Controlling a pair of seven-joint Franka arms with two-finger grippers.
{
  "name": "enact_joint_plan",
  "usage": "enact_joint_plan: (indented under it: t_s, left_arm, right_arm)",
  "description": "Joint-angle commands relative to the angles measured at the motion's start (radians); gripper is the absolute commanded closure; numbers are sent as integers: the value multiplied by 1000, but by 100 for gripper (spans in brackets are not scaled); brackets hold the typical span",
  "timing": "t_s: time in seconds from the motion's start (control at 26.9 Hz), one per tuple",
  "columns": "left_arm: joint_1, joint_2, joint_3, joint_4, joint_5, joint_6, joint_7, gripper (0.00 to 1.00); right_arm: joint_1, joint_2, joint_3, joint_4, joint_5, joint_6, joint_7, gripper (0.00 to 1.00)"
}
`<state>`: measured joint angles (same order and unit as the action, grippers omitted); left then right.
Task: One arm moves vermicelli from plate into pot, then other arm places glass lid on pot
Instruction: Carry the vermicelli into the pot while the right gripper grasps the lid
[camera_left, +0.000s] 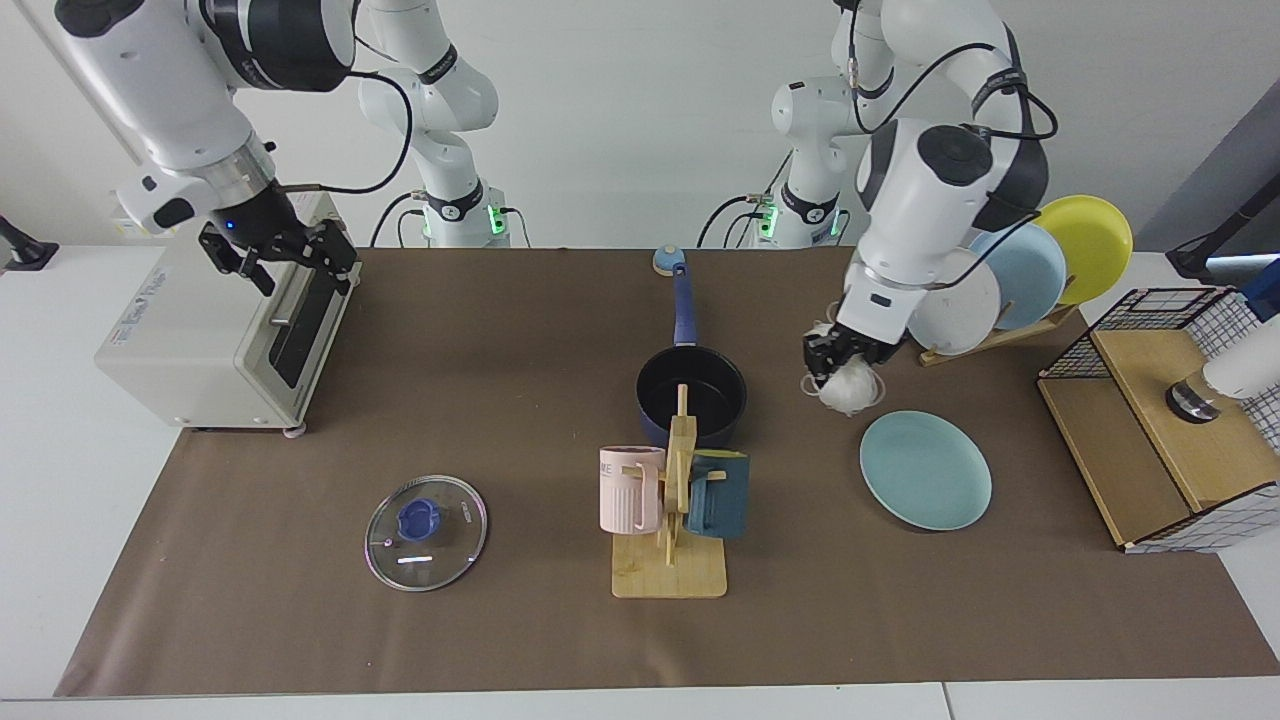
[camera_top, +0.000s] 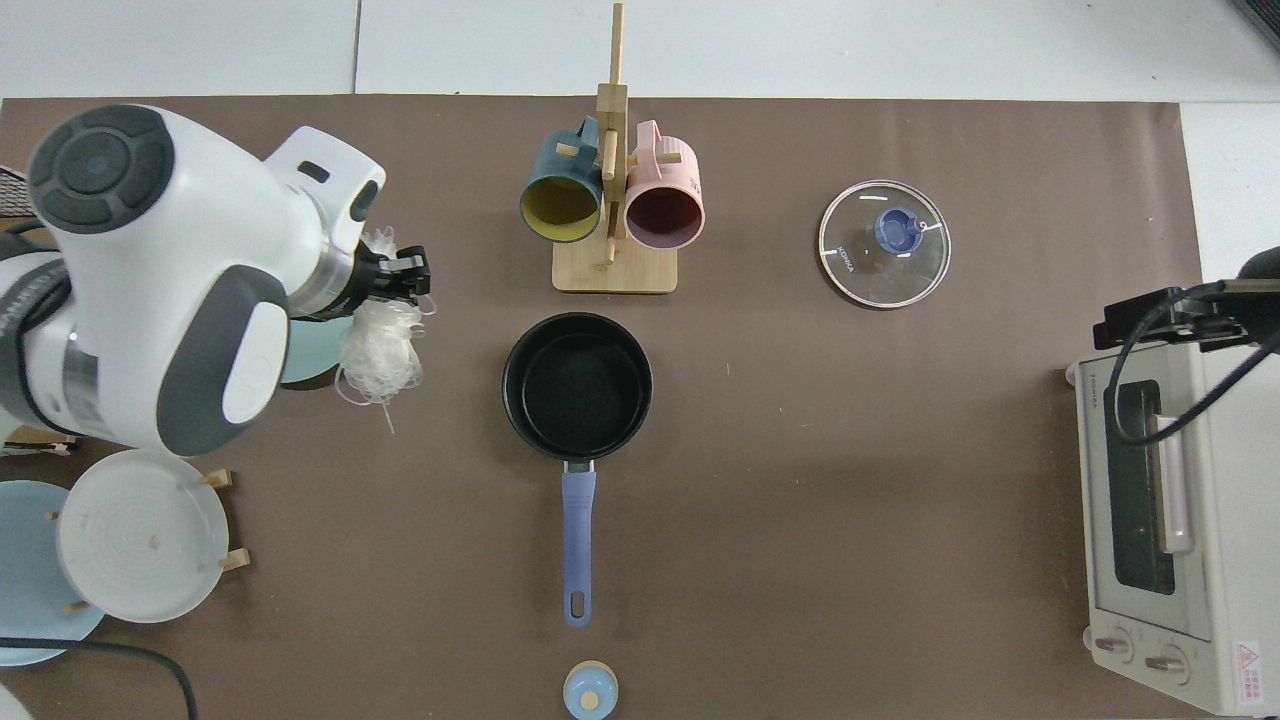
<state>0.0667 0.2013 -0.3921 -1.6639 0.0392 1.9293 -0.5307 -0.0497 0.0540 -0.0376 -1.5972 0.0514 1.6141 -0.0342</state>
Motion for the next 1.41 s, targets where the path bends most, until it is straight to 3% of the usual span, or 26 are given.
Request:
enact_joint_plan:
  t_s: [0.0,0.3,0.45,0.67,0.93,1.37]
  left_arm:
    - [-2,-43,-94,-73,-15,19,-110,100]
    - [-2,-25,-232,-189,-15,209,-187,100]
    - [-4,0,-237,-206,-12,254,-184,100]
    - [-19,52,-248,-220,14,347,-205,100]
    - [-39,133,-251,-223,177,399,-333,100]
    - [-24,199,-248,-224,214,424,-324,100]
  right_arm:
    - [-6,116,13,60,41,41,30,0]
    - [50,259,18,109,31,179,51,0]
    - [70,354,18,174,31,222,83,0]
    - [79,446,28,175,22,346,86,0]
    - [103,544,28,187,-19,478,86,0]
    - [105,639,28,258,-36,512,83,0]
